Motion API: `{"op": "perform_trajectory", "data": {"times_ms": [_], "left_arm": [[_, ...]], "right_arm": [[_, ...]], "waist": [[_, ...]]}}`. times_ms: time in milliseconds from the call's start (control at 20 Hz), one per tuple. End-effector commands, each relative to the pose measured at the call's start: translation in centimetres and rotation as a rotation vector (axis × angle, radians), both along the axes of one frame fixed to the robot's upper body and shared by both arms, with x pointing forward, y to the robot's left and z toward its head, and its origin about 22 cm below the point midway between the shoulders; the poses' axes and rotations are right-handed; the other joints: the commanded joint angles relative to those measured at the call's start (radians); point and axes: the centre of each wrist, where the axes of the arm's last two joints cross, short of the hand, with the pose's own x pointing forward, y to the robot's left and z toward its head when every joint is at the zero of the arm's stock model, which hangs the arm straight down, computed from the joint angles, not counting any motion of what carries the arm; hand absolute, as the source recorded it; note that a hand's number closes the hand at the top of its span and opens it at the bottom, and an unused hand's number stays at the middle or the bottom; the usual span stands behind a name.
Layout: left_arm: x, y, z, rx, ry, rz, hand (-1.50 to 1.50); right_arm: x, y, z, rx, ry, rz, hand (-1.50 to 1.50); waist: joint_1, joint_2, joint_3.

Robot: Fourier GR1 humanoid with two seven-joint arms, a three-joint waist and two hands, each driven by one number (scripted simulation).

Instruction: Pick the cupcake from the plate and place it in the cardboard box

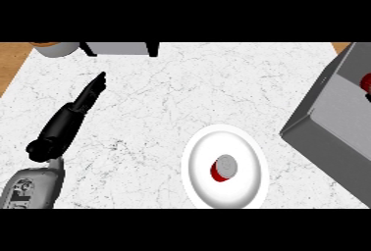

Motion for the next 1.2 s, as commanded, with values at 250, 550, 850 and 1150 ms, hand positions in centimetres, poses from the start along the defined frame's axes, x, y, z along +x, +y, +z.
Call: {"op": "perform_trajectory", "data": {"times_ms": [250,550,850,1150], "left_arm": [[0.8,0.9,0.7,0.026,-0.026,-0.007,0.00],[-0.1,-0.5,0.5,0.005,0.008,-0.013,0.00],[0.1,-1.1,0.6,0.007,0.005,0.009,0.00],[0.4,-0.1,0.6,0.010,0.020,0.019,0.00]], "right_arm": [[0.2,-6.5,-4.8,-0.051,0.332,0.026,1.50],[0.6,-8.9,-5.0,0.032,0.416,0.158,-1.50],[1.1,-9.3,-3.7,0.325,0.075,0.301,-1.50],[1.2,-10.5,-5.2,0.943,-0.196,0.228,-1.50]], "waist": [[0.006,0.003,0.001],[0.010,0.000,0.001],[-0.002,-0.005,0.003],[-0.020,-0.009,0.002]]}}
